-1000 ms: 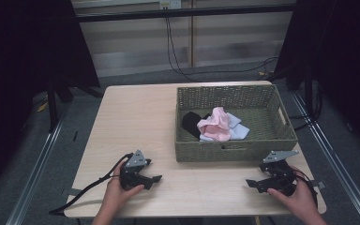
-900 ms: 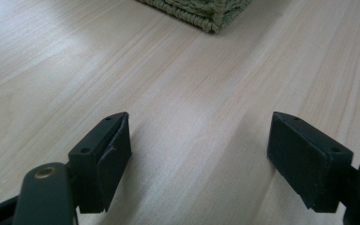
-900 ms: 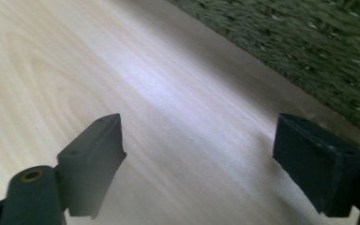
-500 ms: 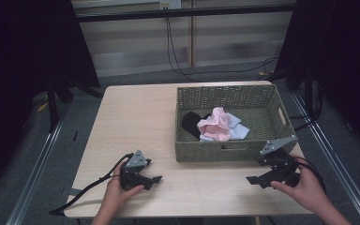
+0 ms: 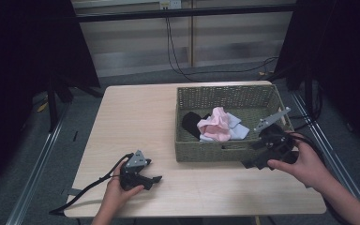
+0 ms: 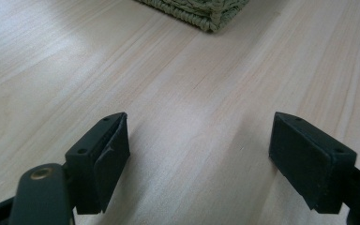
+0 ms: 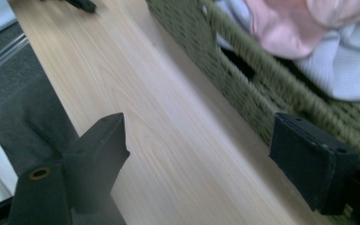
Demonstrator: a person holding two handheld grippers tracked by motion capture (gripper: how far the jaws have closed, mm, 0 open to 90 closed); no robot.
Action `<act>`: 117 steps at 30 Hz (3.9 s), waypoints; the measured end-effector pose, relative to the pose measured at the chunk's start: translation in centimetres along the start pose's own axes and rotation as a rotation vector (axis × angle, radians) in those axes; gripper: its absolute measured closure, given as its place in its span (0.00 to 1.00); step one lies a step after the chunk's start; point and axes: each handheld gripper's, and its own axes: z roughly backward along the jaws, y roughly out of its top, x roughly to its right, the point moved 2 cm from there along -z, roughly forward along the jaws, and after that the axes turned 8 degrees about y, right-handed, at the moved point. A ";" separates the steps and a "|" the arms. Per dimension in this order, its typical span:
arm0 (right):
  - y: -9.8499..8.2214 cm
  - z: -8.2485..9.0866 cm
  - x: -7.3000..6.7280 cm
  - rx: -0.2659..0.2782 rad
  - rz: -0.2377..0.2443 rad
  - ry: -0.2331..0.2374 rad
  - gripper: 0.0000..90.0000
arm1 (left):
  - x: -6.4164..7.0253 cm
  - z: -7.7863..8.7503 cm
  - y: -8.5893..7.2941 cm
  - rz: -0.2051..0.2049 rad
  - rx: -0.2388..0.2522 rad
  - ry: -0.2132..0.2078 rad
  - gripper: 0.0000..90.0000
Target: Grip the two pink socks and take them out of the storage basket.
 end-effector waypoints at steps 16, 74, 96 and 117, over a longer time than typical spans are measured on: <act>5.7 -1.5 4.5 0.013 -0.025 -0.105 0.22 | 0.0 0.0 0.0 0.001 -0.001 -0.003 0.22; 10.3 -3.8 10.2 -0.038 -0.093 -0.111 0.92 | 0.0 0.0 0.0 0.002 0.003 -0.002 0.22; 11.5 0.5 7.3 -0.058 -0.035 -0.038 0.92 | 0.0 0.0 0.0 -0.001 0.003 -0.002 0.22; 10.8 3.7 4.7 -0.042 0.020 0.007 0.92 | 0.0 0.0 0.0 0.000 0.003 0.000 0.22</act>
